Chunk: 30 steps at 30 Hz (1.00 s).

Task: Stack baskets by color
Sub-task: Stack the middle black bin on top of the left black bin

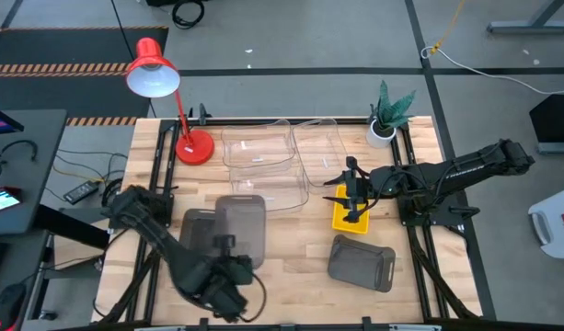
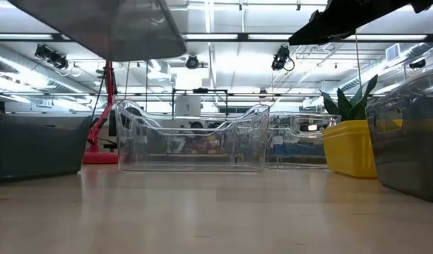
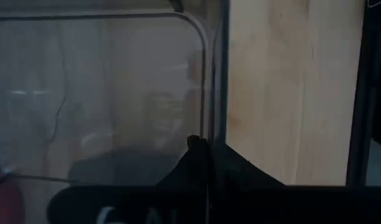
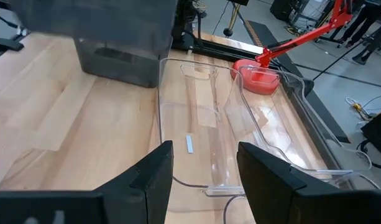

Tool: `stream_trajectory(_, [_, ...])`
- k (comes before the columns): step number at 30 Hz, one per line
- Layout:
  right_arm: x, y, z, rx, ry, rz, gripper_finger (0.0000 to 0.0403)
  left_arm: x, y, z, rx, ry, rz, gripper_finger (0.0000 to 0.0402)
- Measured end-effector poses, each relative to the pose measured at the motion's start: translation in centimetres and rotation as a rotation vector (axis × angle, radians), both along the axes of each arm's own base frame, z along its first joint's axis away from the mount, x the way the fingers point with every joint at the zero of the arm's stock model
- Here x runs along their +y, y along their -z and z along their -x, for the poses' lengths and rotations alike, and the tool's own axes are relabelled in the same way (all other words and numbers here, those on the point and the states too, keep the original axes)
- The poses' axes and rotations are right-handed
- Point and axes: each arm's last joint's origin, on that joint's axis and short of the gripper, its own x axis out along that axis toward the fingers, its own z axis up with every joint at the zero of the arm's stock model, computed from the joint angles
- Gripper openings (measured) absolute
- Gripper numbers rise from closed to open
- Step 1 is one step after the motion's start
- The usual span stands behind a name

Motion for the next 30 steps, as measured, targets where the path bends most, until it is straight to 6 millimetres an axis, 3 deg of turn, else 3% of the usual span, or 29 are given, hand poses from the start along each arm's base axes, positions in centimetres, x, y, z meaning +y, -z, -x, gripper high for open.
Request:
stream_trajectory(6, [0.3, 0.0, 0.0, 0.000, -0.012, -0.007, 0.0183, 1.3, -0.3, 4.1, -0.082, -0.083, 0.072, 0.0005])
stream_trajectory(14, [0.4, 0.0, 0.1, 0.000, -0.018, -0.006, 0.0183, 1.7, 2.5, 8.8, -0.020, -0.148, 0.196, 0.0005])
stream_trajectory(22, [0.4, 0.0, 0.1, -0.001, -0.018, -0.005, 0.0183, 1.1, 5.4, 10.9, 0.056, -0.074, 0.130, 0.0005])
stream_trajectory(30, [0.4, 0.0, 0.1, -0.002, -0.017, -0.007, 0.0183, 1.1, 7.6, 11.3, 0.140, -0.047, 0.177, 0.0006])
